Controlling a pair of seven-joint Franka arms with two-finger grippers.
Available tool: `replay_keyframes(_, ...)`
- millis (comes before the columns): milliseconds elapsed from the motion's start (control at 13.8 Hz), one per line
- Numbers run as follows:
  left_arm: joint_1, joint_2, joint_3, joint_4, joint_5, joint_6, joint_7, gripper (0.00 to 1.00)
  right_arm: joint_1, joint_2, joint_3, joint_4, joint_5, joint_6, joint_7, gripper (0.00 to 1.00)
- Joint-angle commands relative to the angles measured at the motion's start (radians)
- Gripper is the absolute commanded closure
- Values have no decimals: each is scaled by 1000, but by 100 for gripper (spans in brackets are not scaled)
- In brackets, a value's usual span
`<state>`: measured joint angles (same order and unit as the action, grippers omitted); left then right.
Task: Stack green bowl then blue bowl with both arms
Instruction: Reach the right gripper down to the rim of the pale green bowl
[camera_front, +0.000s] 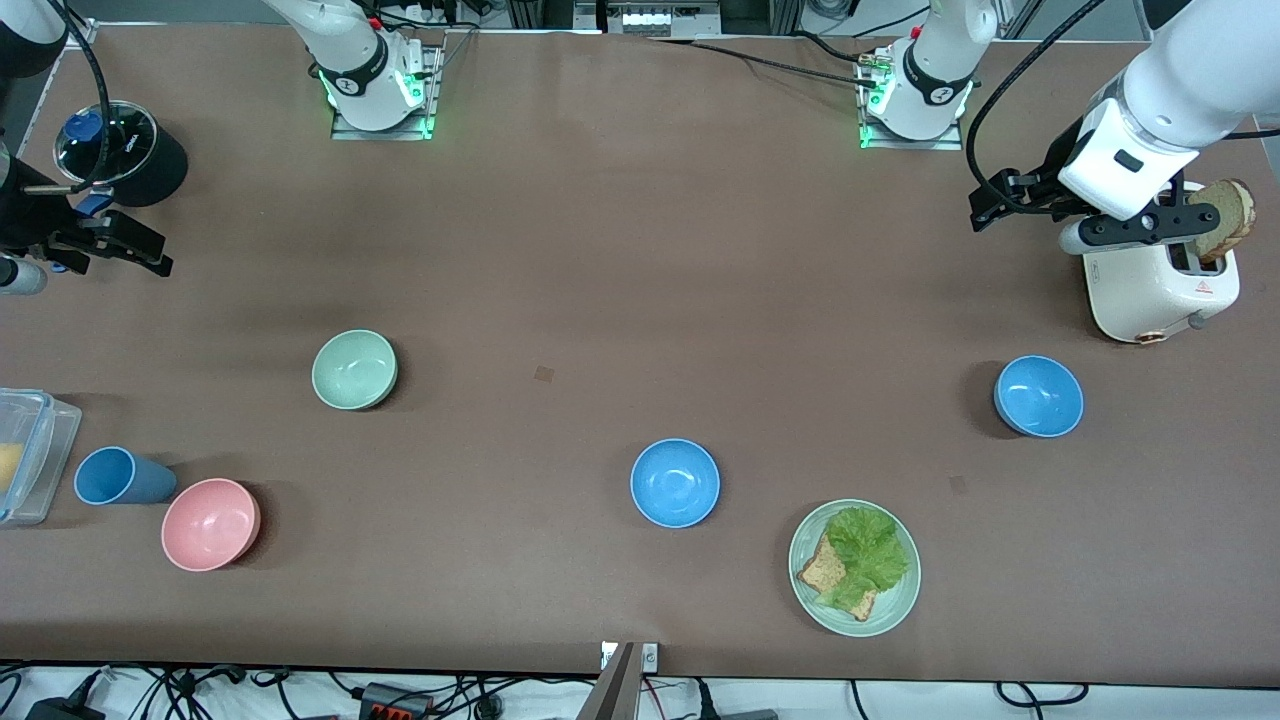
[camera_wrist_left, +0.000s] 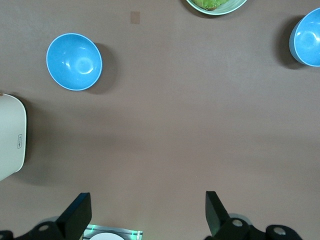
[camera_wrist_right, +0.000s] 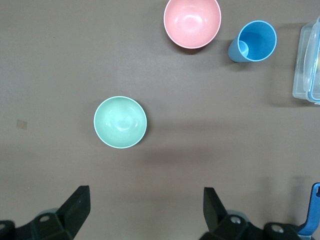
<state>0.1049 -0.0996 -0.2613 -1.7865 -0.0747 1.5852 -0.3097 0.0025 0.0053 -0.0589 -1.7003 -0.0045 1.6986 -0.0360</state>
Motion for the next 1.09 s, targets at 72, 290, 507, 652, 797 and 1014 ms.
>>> replay_keyframes(72, -1, 15, 1, 29, 16, -14, -8, 0, -10, -28, 11, -27, -12, 12, 13, 0)
replay_keyframes(290, -1, 15, 1, 29, 16, -14, -12, 0, -10, -28, 11, -25, -12, 13, 13, 0)
replay_keyframes(507, -1, 17, 1, 29, 15, -14, -17, 0, -9, -19, 11, -19, -18, 16, 12, 0)
replay_keyframes(652, 1, 17, 1, 29, 15, -14, -15, 0, 11, 13, 14, -19, -54, 22, 16, 0)
replay_keyframes(797, 1, 17, 1, 29, 15, -14, -15, 0, 30, 71, 14, -24, -54, 44, 16, 0)
replay_keyframes(1014, 1, 17, 1, 29, 15, -14, -15, 0, 42, 175, 14, -30, -46, 85, 16, 0)
